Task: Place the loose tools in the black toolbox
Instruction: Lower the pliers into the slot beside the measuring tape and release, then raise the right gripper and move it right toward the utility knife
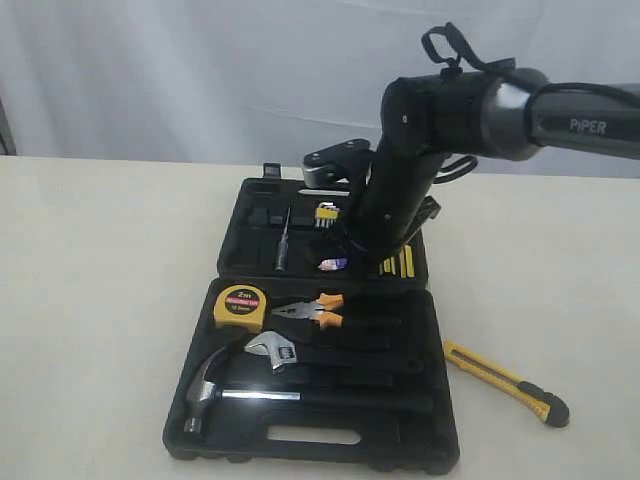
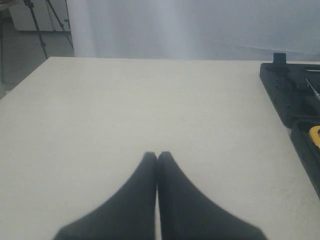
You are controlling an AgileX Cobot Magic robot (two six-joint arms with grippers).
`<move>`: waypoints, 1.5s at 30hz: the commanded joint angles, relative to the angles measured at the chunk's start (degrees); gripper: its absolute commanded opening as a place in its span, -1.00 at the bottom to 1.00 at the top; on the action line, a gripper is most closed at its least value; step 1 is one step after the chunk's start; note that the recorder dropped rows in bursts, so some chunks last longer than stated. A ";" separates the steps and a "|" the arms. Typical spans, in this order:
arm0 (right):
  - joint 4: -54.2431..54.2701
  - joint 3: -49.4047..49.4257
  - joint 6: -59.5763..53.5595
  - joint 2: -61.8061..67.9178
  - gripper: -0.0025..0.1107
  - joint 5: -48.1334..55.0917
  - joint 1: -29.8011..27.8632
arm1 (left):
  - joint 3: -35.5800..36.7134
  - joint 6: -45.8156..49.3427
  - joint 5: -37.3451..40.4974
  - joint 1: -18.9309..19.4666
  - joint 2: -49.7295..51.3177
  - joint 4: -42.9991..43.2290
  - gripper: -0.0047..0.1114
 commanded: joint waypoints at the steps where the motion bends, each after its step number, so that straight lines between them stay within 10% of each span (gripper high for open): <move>1: 1.14 -0.04 1.10 0.98 -0.96 -0.10 -1.57 | 0.15 -0.33 -0.31 -0.27 -0.07 0.00 -0.92; 45: 5.87 -0.92 -7.05 1.77 -0.96 6.37 1.13 | 0.15 -0.33 -0.31 -0.27 -0.07 0.00 -0.92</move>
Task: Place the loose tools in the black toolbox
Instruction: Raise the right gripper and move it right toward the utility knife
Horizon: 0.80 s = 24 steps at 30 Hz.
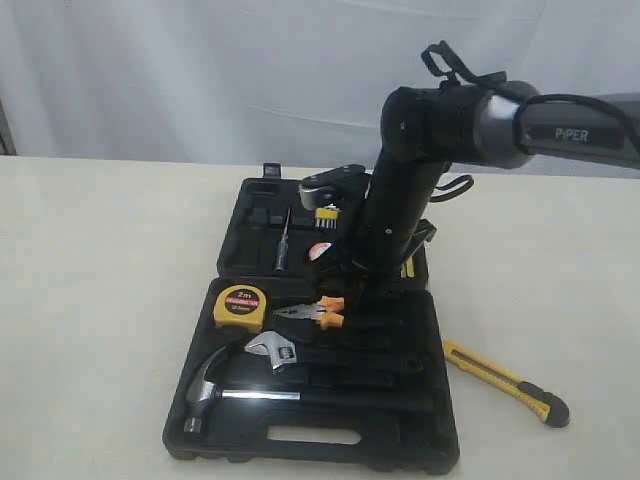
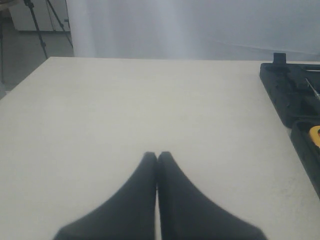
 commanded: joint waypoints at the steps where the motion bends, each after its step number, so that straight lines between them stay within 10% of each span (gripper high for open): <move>1: 0.65 -0.24 -1.22 -0.33 -0.96 0.30 1.66 | 0.15 -0.33 -0.31 -0.27 -0.07 0.00 -0.92; 24: -5.39 -2.70 3.08 1.04 -0.96 -2.97 3.30 | 0.15 -0.33 -0.31 -0.27 -0.07 0.00 -0.92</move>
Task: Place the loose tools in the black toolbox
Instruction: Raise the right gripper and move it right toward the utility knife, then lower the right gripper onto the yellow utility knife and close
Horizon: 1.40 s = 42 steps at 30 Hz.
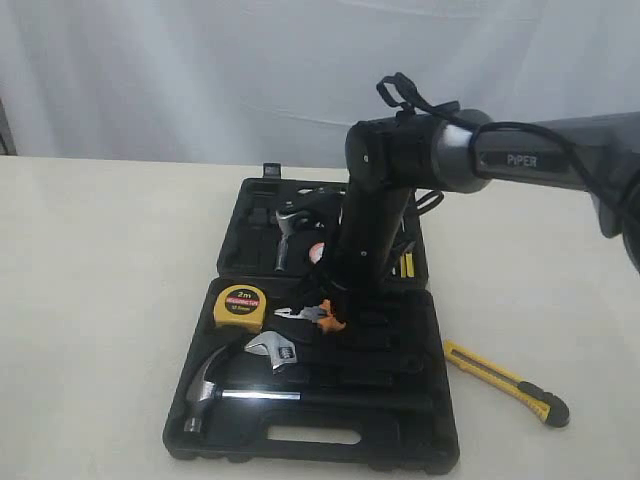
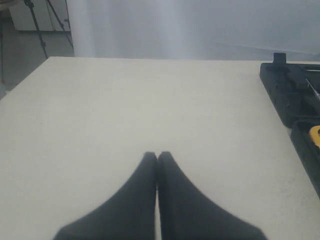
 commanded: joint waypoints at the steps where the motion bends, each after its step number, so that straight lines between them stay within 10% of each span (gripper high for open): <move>1: -0.67 -2.05 0.02 -2.93 -0.96 -0.25 -0.15 | 0.15 -0.33 -0.31 -0.27 -0.07 0.00 -0.92; 19: -1.15 -2.53 -0.39 -11.00 -0.96 6.31 -3.65 | 0.15 -0.33 -0.31 -0.27 -0.07 0.00 -0.92; 42: -10.75 23.59 -4.22 -25.14 -0.92 7.10 -14.50 | 0.15 -0.33 -0.31 -0.27 -0.07 0.00 -0.92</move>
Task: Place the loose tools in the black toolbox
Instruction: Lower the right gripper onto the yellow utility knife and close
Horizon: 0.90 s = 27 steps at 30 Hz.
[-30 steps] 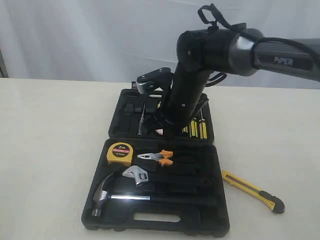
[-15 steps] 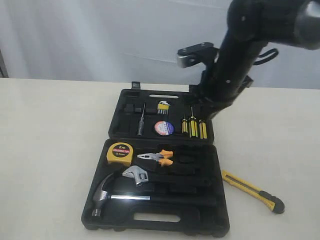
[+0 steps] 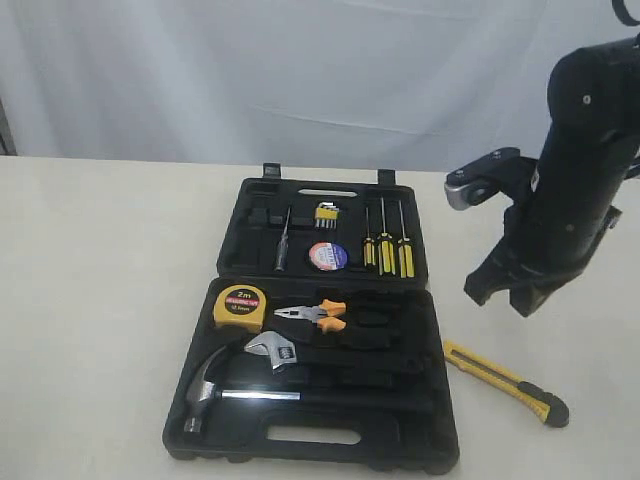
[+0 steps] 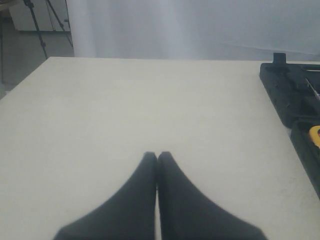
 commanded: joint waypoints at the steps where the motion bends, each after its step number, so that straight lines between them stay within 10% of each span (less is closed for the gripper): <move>1: 0.56 0.95 -3.40 1.81 -0.85 -0.17 -0.29 | 0.15 -0.33 -0.31 -0.27 -0.07 0.00 -0.92; 7: 0.56 1.08 -2.90 4.13 -0.20 -0.31 -0.44 | 0.15 -0.33 -0.31 -0.27 -0.07 0.00 -0.92; 27: 6.48 1.08 -15.84 10.92 -0.05 -3.28 -0.57 | 0.15 -0.33 -0.31 -0.27 -0.07 0.00 -0.92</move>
